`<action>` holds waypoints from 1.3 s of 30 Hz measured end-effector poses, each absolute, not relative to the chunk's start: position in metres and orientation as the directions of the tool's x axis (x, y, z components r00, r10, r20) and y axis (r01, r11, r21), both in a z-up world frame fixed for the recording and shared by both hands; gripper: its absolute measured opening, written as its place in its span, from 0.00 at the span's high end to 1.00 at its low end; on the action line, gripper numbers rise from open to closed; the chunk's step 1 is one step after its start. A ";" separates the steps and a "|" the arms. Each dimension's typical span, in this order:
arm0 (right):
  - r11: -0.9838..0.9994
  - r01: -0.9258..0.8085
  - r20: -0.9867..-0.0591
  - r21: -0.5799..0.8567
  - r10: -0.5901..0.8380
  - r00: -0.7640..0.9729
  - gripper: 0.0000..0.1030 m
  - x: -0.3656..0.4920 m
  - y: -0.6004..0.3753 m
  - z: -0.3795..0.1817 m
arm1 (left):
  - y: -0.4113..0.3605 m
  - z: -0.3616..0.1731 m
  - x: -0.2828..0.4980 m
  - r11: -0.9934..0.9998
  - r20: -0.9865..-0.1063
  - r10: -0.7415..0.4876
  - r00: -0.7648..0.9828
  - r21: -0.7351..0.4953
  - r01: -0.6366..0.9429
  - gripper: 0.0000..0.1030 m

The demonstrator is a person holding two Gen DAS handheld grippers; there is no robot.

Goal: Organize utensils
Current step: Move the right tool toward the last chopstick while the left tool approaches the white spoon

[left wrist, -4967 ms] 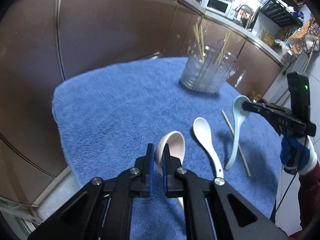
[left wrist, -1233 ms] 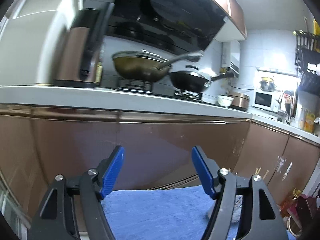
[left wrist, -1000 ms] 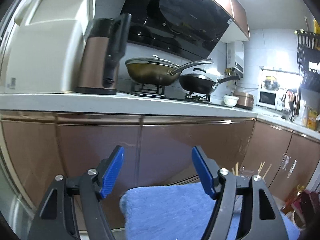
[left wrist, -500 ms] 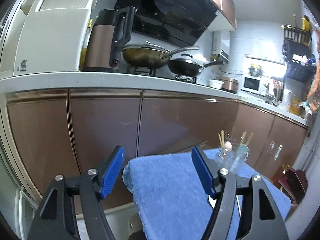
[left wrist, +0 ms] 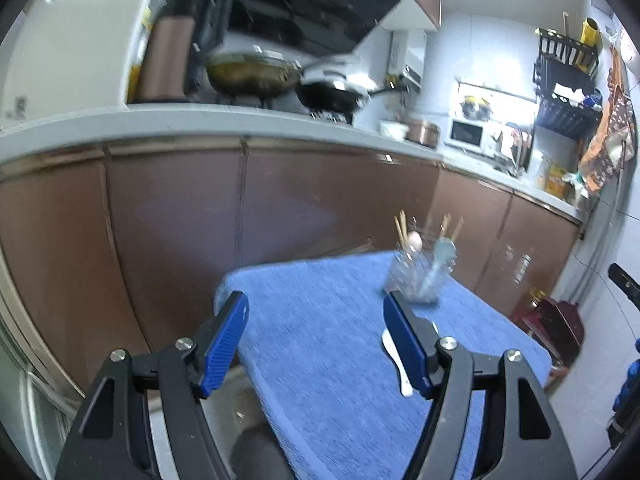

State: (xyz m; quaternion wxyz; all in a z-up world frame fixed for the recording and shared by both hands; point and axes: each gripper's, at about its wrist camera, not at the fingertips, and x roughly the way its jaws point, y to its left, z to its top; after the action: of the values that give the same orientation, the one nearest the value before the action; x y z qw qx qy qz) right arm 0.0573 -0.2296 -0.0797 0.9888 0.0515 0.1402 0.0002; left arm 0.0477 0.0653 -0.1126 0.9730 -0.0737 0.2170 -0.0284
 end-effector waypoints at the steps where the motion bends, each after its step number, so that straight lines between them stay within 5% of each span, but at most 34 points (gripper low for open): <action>1: 0.993 0.011 -0.292 0.114 0.023 0.956 0.44 0.061 -0.232 -0.085 | 0.064 -0.117 0.053 0.987 -0.435 -0.100 0.895 -0.160 0.033 0.34; 6: 0.990 0.022 -0.381 0.136 0.032 0.924 0.44 0.084 -0.240 -0.109 | 0.053 -0.151 0.086 0.977 -0.546 -0.183 0.818 -0.196 0.088 0.34; 16: 0.989 0.038 -0.505 0.143 0.040 0.862 0.44 0.142 -0.246 -0.154 | 0.041 -0.192 0.144 0.967 -0.624 -0.234 0.746 -0.232 0.109 0.34; 39: 0.990 0.027 -0.654 0.140 0.072 0.753 0.44 0.219 -0.247 -0.218 | -0.009 -0.223 0.213 0.989 -0.690 -0.137 0.711 -0.054 0.138 0.34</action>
State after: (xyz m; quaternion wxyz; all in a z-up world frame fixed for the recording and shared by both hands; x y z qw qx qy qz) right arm 0.2185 -0.2474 -0.2177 0.9336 0.0706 0.3510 0.0119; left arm 0.2132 -0.0085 -0.2233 0.9248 0.0007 0.3730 -0.0743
